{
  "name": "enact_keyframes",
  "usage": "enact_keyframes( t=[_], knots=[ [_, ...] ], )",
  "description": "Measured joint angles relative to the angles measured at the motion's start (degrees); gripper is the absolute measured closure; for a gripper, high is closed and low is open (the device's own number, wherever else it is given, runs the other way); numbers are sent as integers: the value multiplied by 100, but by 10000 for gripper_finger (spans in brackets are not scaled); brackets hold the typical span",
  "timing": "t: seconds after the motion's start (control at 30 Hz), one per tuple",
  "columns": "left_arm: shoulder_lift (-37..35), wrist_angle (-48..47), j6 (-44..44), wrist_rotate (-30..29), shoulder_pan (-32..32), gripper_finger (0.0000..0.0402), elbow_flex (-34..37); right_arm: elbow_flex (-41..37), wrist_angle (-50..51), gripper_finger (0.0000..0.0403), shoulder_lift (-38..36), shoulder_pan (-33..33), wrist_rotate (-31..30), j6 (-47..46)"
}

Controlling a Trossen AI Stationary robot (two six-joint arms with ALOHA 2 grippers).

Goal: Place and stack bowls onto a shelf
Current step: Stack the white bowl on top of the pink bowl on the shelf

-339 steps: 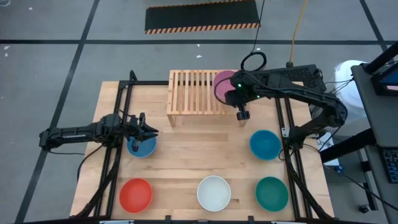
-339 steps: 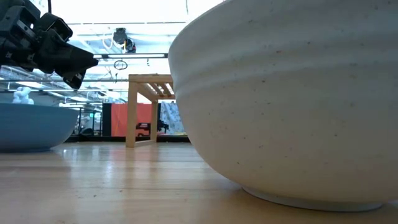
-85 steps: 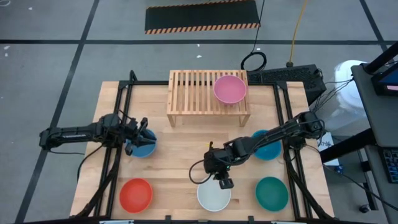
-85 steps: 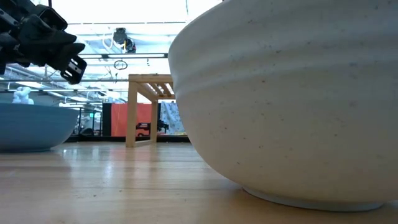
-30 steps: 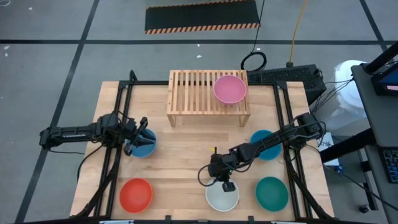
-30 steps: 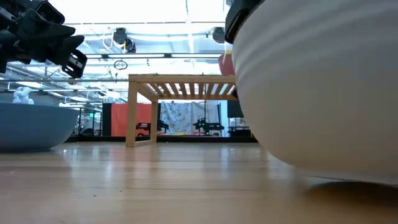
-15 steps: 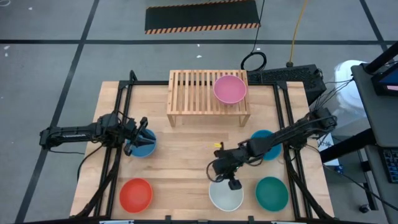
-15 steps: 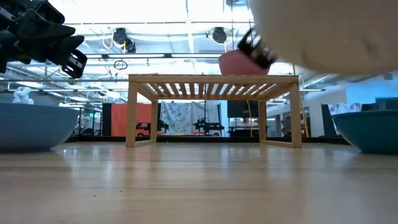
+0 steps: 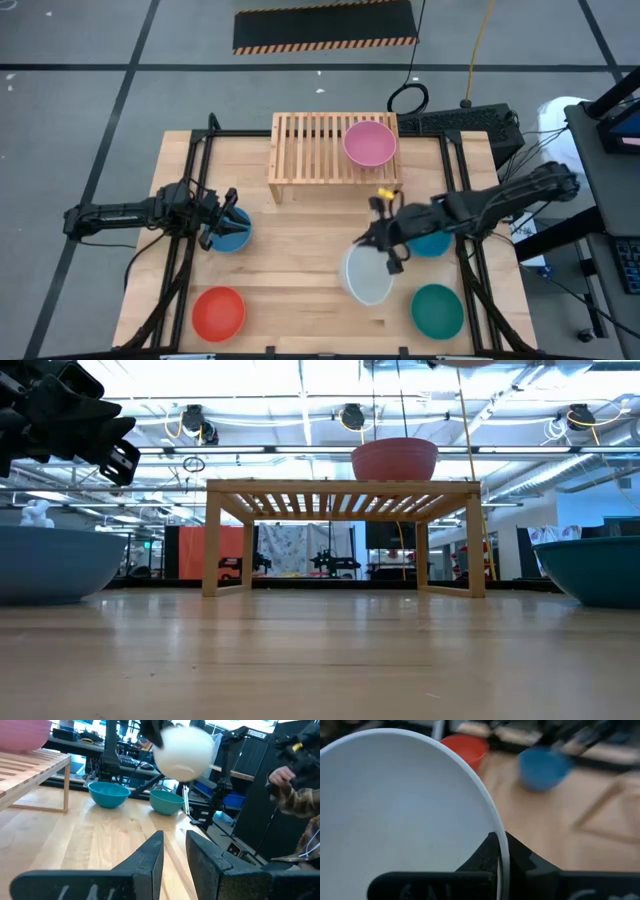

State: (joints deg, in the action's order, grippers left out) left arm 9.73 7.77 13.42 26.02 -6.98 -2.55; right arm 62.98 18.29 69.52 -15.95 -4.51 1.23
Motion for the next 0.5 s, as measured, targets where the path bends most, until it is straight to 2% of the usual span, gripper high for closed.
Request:
enact_keyframes(
  t=[0.13,0.3,0.5],
  knots=[
    [1,0,5,-2,-1,314,0,0,-13,403,-365,147,-609,524],
    [-1,2,51,-2,0,314,0,1,-207,403,-733,433,-1204,759],
    [-1,2,59,-2,1,314,0,2,-923,403,-916,928,-1193,1189]
  ],
)
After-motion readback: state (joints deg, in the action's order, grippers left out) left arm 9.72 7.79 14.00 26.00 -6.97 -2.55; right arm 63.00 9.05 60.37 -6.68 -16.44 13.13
